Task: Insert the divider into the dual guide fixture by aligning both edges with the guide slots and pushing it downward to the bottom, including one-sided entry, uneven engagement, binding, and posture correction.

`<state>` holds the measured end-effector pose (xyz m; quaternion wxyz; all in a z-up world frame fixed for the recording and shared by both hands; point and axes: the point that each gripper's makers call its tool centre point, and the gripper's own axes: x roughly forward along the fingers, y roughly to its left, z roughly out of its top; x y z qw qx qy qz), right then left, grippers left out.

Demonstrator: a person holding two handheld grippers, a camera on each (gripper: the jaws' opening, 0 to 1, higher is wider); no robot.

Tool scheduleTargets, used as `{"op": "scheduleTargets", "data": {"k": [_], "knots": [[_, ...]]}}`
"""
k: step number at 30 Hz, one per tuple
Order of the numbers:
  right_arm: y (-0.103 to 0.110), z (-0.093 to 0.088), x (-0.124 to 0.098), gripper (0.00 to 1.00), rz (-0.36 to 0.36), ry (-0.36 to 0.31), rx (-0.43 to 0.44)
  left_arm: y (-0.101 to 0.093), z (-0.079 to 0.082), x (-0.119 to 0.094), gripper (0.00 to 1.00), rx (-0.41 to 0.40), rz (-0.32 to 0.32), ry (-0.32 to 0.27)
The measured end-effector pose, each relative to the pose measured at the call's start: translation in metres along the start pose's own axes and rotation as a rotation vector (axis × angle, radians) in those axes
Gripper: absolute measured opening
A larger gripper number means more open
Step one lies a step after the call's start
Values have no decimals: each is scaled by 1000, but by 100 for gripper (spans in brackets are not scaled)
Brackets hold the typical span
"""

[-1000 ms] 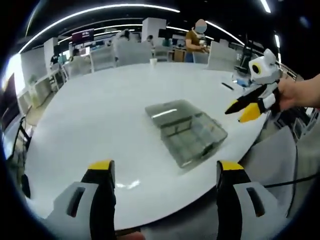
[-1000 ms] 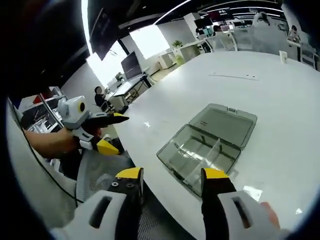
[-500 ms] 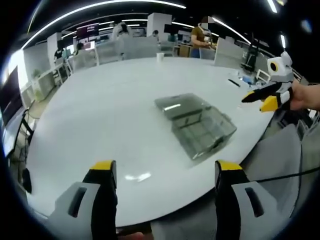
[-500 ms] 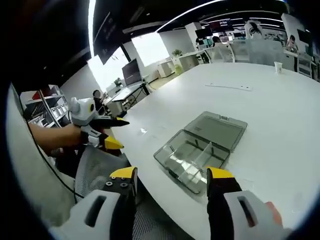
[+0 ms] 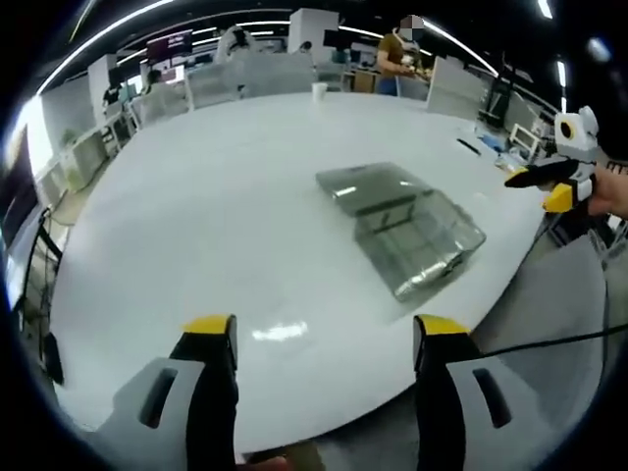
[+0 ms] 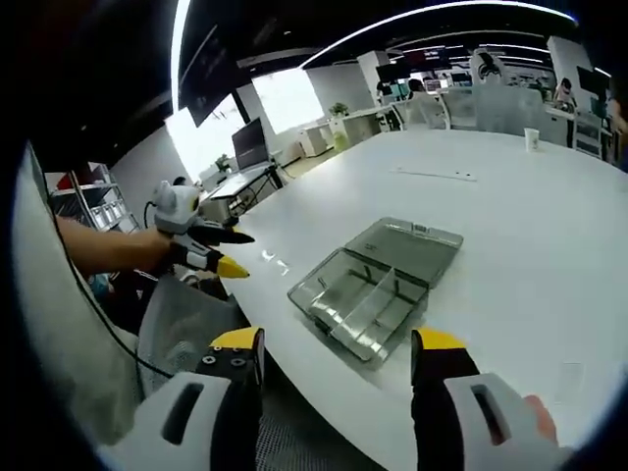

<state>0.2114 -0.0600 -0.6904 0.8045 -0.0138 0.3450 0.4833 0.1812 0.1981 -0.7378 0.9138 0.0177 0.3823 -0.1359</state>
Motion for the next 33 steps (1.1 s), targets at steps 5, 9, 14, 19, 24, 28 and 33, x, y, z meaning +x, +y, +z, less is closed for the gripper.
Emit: {"op": "scheduleTargets", "data": {"k": [5, 9, 14, 19, 24, 28, 33], "knots": [[-3, -1, -3, 59, -17, -9, 6, 3, -2, 4, 70, 1, 2, 15], [-6, -4, -5, 60, -35, 0, -4, 4, -4, 4, 70, -2, 8, 22], [-12, -7, -6, 61, -50, 2, -4, 7, -6, 7, 71, -10, 12, 30], [-15, -9, -6, 62, -59, 12, -15, 11, -4, 12, 70, -29, 19, 38], [-16, -6, -7, 62, -70, 11, -29, 18, -4, 17, 67, -49, 29, 47], [-20, -5, -9, 62, -77, 12, -31, 24, -6, 24, 64, -58, 42, 63], [-22, -4, -11, 62, -90, 10, -31, 28, -6, 31, 61, -61, 58, 81]]}}
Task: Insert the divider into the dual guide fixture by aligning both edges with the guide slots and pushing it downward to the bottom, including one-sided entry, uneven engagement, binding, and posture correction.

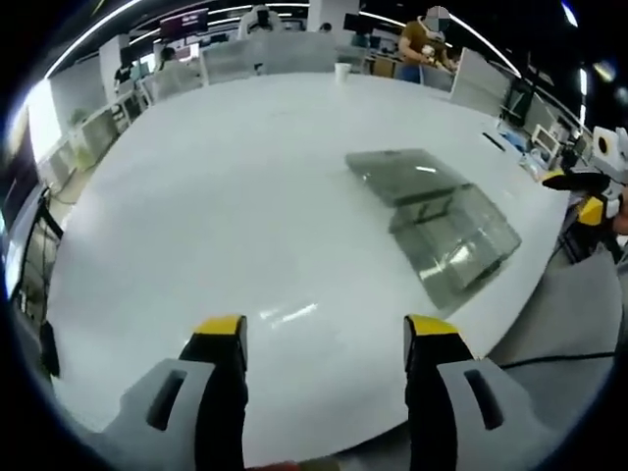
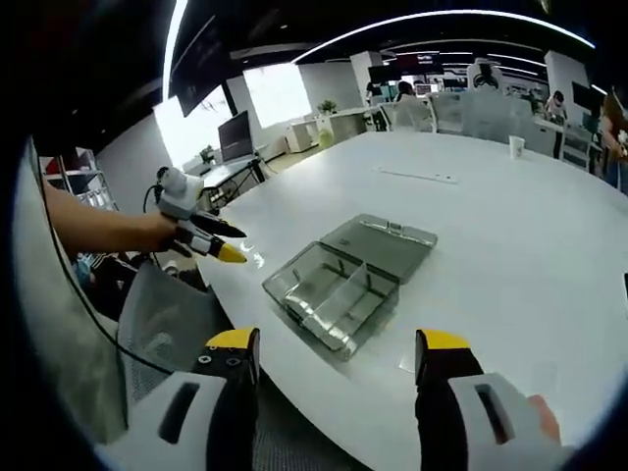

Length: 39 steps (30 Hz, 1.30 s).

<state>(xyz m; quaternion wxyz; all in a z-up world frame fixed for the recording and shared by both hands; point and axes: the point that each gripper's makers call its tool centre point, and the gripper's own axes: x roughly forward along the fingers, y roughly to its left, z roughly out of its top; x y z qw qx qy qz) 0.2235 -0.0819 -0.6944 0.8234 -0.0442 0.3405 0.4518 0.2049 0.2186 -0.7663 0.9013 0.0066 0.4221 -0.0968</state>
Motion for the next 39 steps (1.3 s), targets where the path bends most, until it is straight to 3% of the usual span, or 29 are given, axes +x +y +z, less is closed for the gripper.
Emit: {"op": "scheduleTargets", "data": {"k": [7, 39], "knots": [[-3, -1, -2, 62, -10, -5, -1, 7, -5, 11, 58, 0, 34, 54], [-13, 2, -2, 63, -15, 24, -48, 33, -8, 41, 50, -28, 174, 193]]}}
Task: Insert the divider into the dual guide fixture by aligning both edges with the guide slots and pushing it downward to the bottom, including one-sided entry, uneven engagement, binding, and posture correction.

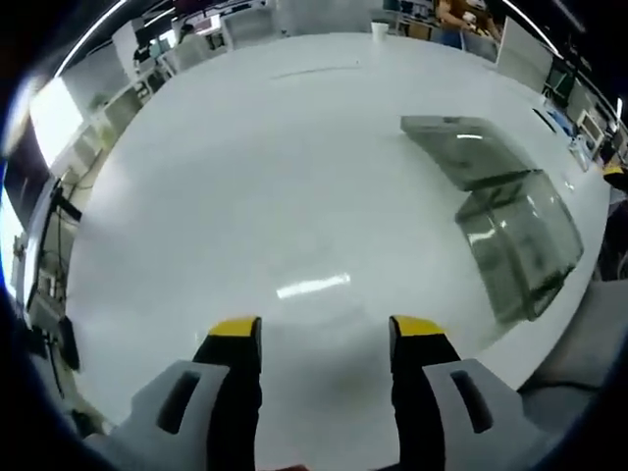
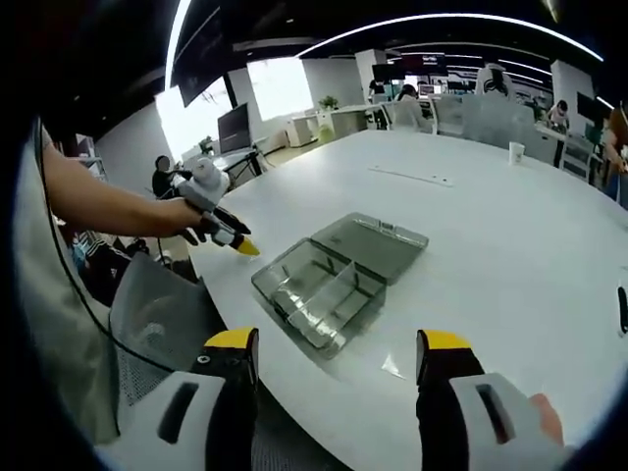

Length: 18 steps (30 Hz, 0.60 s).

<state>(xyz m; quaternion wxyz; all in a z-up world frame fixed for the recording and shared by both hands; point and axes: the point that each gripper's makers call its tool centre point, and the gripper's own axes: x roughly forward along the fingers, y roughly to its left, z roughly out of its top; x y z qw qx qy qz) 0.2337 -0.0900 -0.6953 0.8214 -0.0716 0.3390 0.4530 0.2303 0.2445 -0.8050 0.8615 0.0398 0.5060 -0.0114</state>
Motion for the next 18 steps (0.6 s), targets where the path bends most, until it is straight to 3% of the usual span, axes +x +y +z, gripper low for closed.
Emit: {"op": "scheduleTargets", "data": {"k": [14, 18], "knots": [[-2, 2, -2, 63, -2, 3, -3, 6, -4, 9, 48, -26, 29, 46], [-2, -1, -2, 62, -3, 11, -3, 2, -5, 9, 43, -31, 15, 56]]}}
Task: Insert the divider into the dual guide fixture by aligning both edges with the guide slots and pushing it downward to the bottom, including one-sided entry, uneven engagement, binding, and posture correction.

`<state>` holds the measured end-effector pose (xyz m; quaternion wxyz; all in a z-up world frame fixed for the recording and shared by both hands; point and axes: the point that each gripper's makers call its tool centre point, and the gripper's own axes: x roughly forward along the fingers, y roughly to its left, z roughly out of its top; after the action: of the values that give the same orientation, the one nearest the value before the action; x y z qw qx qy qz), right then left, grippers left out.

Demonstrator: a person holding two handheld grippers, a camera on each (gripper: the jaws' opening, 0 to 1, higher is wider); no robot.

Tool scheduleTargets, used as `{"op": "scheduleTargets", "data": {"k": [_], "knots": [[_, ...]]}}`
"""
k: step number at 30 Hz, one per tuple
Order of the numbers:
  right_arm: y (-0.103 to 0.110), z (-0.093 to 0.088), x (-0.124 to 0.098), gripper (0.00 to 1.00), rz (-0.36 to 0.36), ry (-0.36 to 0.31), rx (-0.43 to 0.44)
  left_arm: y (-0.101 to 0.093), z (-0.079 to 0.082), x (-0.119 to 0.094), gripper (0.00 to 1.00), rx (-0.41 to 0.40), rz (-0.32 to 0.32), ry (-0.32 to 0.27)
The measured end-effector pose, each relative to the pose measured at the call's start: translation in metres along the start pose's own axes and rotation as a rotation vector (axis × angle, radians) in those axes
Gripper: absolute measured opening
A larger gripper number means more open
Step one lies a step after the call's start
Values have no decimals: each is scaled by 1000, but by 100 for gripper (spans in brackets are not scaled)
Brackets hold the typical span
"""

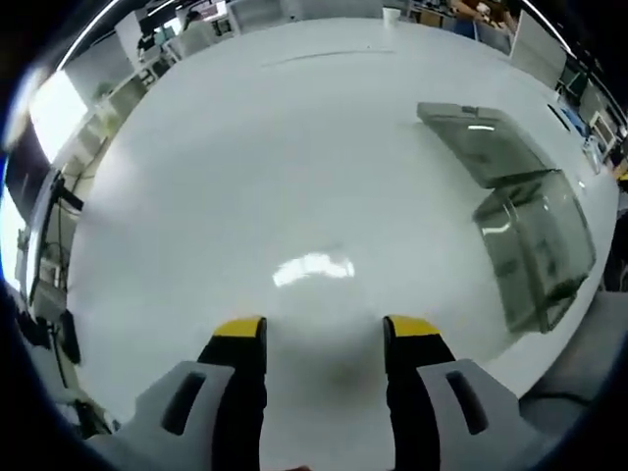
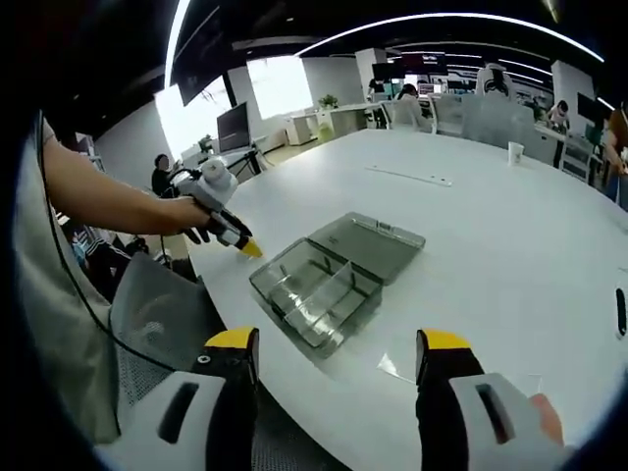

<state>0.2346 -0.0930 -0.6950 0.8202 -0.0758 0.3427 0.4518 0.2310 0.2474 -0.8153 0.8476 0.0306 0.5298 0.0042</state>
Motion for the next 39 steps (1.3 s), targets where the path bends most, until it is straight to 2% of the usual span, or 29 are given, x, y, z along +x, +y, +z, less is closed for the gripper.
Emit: {"op": "scheduleTargets", "data": {"k": [7, 13, 21, 32, 39], "knots": [[-1, 3, 0, 62, -4, 0, -2, -2, 0, 3, 38, -30, -24, -5], [1, 5, 0, 62, -3, 0, -11, -6, 1, 4, 32, 18, -53, -10], [-1, 6, -1, 62, -7, -2, -12, -9, 1, 3, 32, 69, -82, -31], [1, 6, -1, 62, -6, 4, -20, -12, 1, -2, 30, 92, -110, -49], [0, 11, 0, 62, -4, -2, -23, -13, -1, -3, 30, 134, -115, -12]]}}
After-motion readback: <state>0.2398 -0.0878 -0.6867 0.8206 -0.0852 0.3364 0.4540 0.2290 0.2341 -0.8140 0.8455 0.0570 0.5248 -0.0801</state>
